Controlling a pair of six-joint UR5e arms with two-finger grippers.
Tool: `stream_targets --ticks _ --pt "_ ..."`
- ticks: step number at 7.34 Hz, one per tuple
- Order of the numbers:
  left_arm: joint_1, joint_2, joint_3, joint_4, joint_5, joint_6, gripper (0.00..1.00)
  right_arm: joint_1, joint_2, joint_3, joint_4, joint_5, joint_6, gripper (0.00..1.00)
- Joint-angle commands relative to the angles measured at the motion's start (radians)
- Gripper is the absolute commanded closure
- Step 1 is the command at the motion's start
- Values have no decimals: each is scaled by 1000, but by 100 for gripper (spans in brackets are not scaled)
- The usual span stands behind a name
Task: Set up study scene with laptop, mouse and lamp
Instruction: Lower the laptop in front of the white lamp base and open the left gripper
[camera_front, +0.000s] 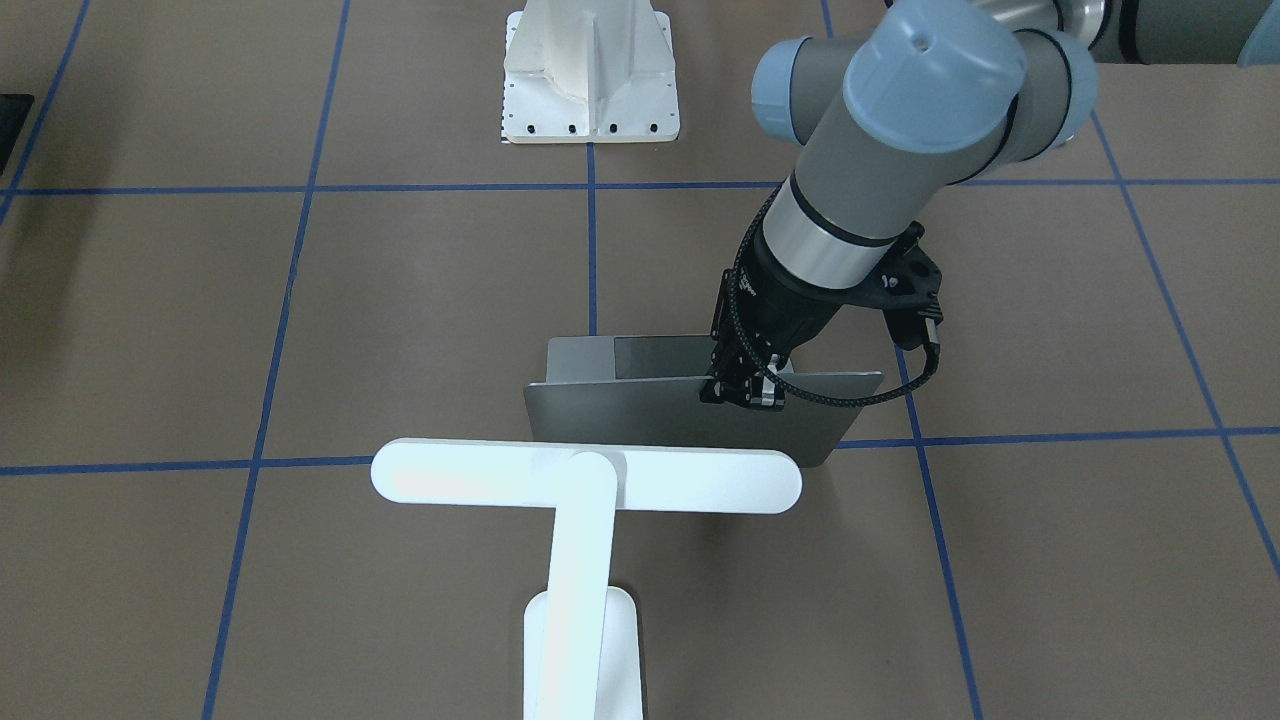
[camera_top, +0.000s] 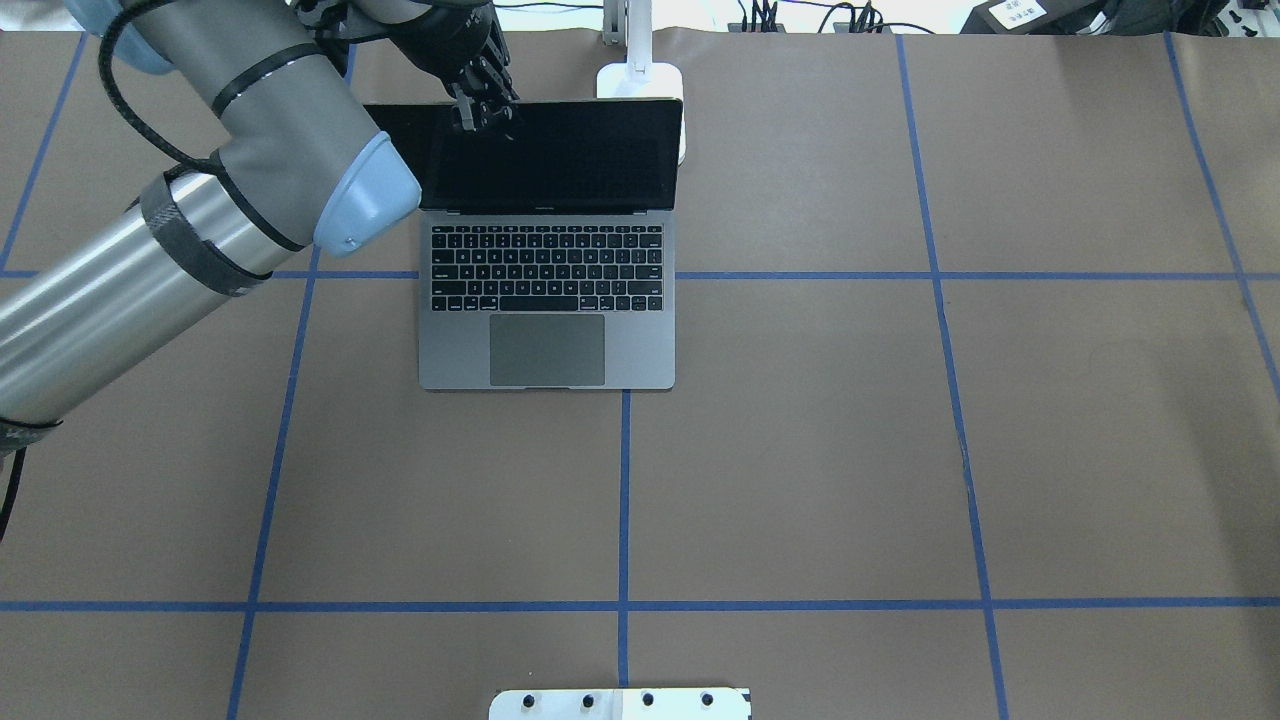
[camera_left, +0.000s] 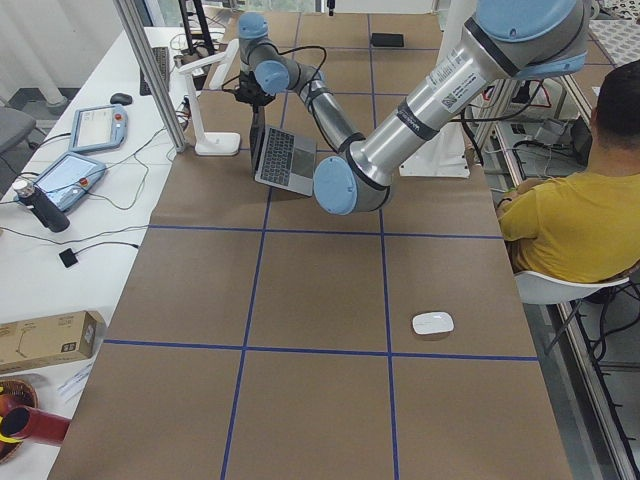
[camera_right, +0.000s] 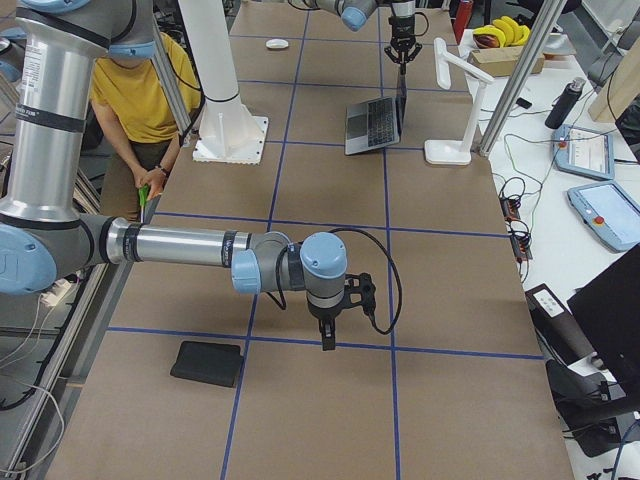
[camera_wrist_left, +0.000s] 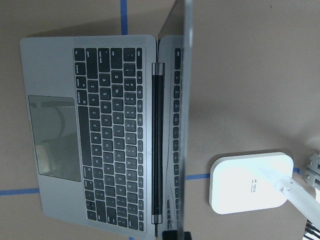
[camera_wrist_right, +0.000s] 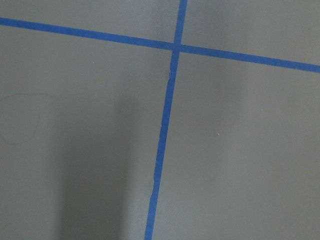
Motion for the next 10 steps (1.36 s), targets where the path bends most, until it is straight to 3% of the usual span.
stream_targets --ticks 1,3,5,6,8,10 --pt "18 -4 50 -39 10 -3 100 0 0 0 0 0 0 0" --pt "28 -5 96 -75 24 -4 96 0 0 0 0 0 0 0" --pt "28 -5 114 -76 26 -3 73 0 0 0 0 0 0 0" --pt "28 -5 114 -76 26 8 1 0 0 0 0 0 0 0" --pt "28 -4 104 -90 24 14 0 0 1 0 0 0 0 0" --pt "22 28 24 -84 18 51 0 0 1 0 0 0 0 0"
